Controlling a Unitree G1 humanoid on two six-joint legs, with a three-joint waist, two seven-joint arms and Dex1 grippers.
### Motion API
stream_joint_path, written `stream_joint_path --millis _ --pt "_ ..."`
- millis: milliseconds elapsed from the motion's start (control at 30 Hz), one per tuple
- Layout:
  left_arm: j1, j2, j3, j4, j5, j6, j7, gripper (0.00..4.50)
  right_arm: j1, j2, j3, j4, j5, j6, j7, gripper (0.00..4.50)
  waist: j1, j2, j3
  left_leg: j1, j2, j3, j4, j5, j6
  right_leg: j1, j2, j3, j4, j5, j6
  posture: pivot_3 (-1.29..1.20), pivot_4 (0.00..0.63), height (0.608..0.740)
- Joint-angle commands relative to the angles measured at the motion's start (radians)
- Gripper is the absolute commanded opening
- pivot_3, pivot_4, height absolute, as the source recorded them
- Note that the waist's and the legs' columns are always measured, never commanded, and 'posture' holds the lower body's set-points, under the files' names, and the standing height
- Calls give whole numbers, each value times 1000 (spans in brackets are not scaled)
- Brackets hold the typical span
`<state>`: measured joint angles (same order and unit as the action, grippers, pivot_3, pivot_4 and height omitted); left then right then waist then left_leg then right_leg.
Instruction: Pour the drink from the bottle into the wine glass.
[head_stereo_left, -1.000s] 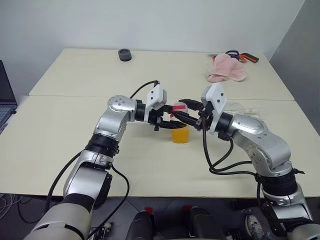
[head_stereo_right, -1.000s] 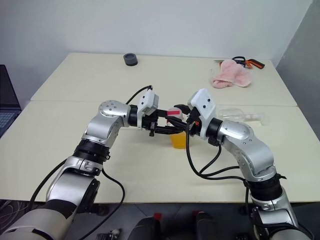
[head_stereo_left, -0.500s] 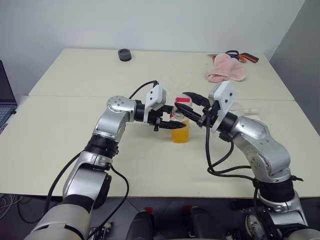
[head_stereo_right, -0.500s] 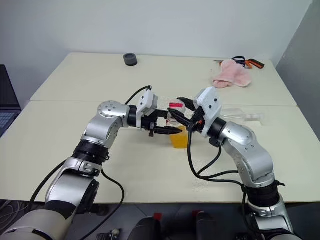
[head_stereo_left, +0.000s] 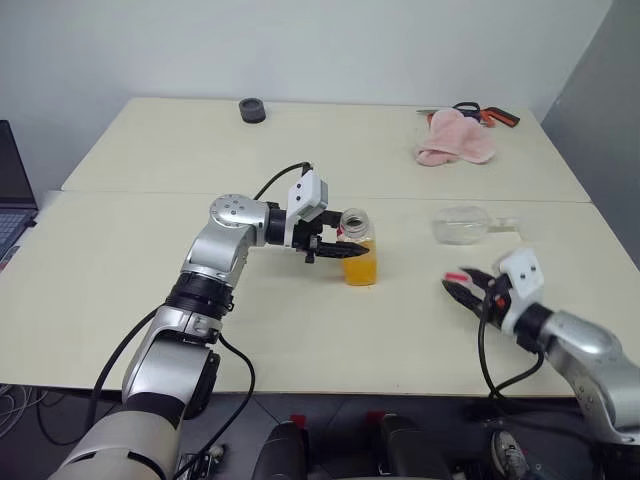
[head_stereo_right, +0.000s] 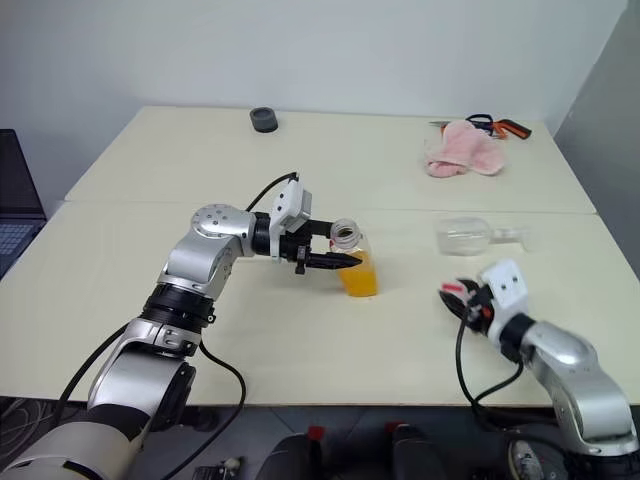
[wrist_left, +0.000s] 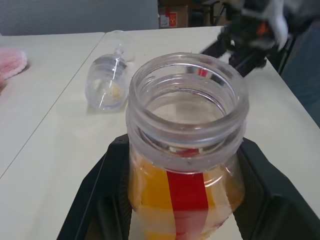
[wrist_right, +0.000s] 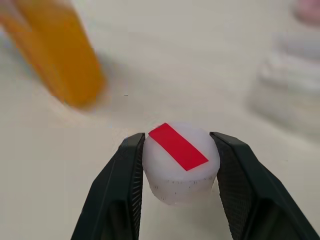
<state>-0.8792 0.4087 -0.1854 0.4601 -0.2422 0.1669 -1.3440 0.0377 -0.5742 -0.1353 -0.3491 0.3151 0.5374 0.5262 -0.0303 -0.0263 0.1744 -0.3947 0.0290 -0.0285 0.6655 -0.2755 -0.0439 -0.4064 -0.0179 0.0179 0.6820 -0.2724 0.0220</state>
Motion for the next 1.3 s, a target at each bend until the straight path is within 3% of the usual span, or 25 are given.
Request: stream_joint_path --millis 33,100,367,567,700,867,1067,1300 --pt "-6 2 6 -25 0 0 0 2174 3 32 -3 67 -81 -146 -52 1741 -5 0 0 1 0 1 0 0 0 0 0 1 0 0 0 0 150 740" --pt "-6 2 6 -27 -1 2 0 2174 11 63 -9 111 -95 -184 -72 1741 -5 0 0 2 1 1 -1 0 0 0 2 2 0 0 0 0 150 740" --pt "-4 12 15 -27 0 3 13 2174 75 60 -81 67 14 -153 10 4483 1 1 0 1 1 0 0 0 0 1 1 1 -1 0 0 0 150 740" --pt "-3 25 47 -7 4 -9 68 2174 88 -38 -134 -77 95 -69 78 4500 -1 1 0 1 1 0 0 0 0 1 1 1 0 0 0 0 150 740" --pt "-2 58 98 24 9 -9 150 2173 -41 -81 -49 -240 206 62 108 4500 -12 1 0 3 2 0 0 0 0 1 3 2 0 0 0 0 150 740" --pt "18 104 147 46 30 -1 268 2173 -303 -1 140 -231 202 143 68 4500 -10 1 0 3 3 -3 -1 0 0 1 5 0 0 0 0 0 150 740" --pt "55 177 251 70 52 62 494 2172 -605 193 340 -60 143 186 39 4500 -7 0 0 1 2 -3 0 0 0 -1 3 0 1 0 0 0 150 740" --pt "47 233 324 157 72 112 692 2171 -741 287 445 61 107 183 86 4500 -2 0 0 -1 1 -4 0 0 0 -1 0 -2 0 0 -1 0 150 740"
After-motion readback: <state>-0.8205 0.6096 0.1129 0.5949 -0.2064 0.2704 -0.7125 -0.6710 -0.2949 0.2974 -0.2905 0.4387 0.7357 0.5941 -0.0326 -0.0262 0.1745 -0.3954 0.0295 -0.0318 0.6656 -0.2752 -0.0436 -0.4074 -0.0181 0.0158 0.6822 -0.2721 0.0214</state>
